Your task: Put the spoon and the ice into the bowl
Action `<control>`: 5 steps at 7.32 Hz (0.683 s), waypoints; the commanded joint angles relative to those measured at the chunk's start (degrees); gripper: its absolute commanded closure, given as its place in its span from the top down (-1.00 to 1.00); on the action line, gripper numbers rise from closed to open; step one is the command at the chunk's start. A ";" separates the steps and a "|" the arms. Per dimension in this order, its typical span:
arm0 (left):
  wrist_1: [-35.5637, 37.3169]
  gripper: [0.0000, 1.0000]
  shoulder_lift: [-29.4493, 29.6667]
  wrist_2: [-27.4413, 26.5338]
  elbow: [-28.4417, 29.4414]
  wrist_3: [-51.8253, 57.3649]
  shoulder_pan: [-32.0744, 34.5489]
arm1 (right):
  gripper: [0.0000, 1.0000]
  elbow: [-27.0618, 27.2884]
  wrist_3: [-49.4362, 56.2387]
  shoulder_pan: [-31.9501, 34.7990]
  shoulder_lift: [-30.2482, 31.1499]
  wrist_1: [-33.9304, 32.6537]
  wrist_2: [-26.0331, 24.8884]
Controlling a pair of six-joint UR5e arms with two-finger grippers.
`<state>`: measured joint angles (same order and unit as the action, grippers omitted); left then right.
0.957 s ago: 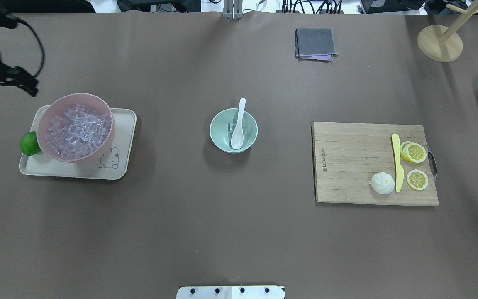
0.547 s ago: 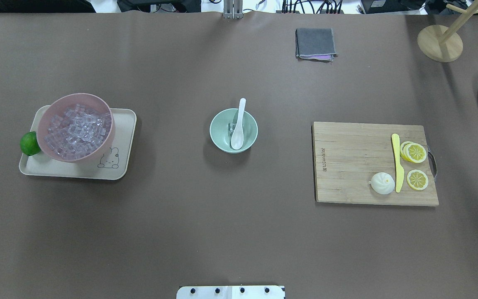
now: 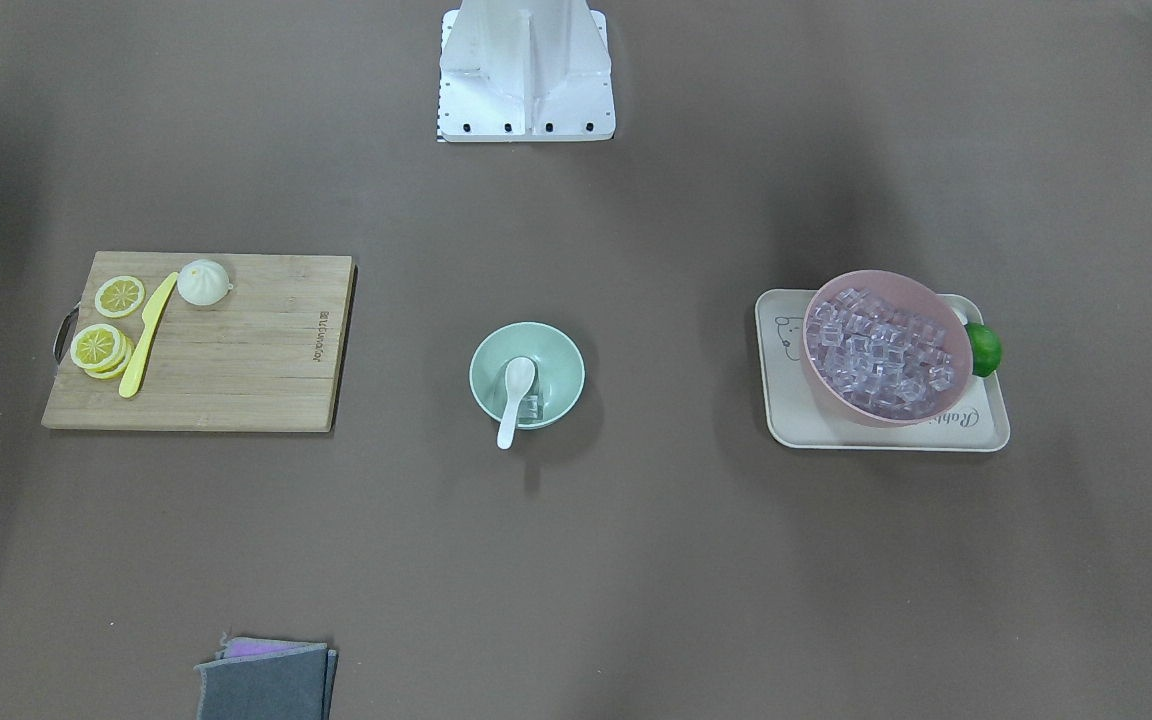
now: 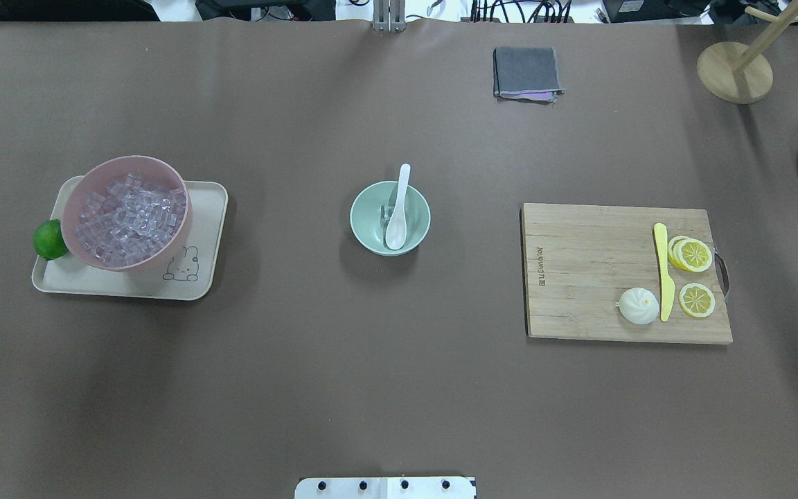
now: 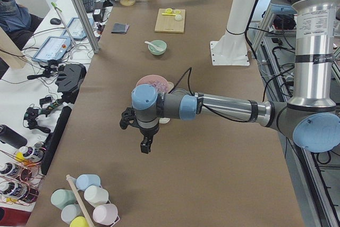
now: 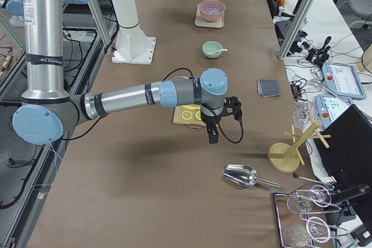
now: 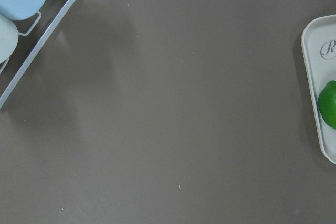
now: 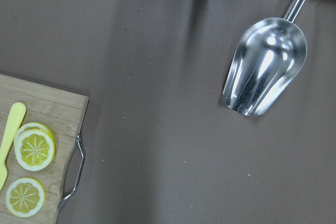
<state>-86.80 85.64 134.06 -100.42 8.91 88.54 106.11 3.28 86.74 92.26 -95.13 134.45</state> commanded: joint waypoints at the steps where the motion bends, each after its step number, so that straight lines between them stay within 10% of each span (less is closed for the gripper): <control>1: -2.13 0.97 -1.97 0.15 -0.57 -0.29 -0.04 | 1.00 -0.02 2.77 0.54 0.98 -0.05 -0.07; 5: -3.20 0.97 -2.67 0.24 -1.35 -0.30 1.10 | 1.00 0.50 3.05 2.72 2.47 0.03 0.98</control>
<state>-89.93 83.22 134.25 -101.16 8.60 88.98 106.37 6.21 88.02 93.88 -95.18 134.81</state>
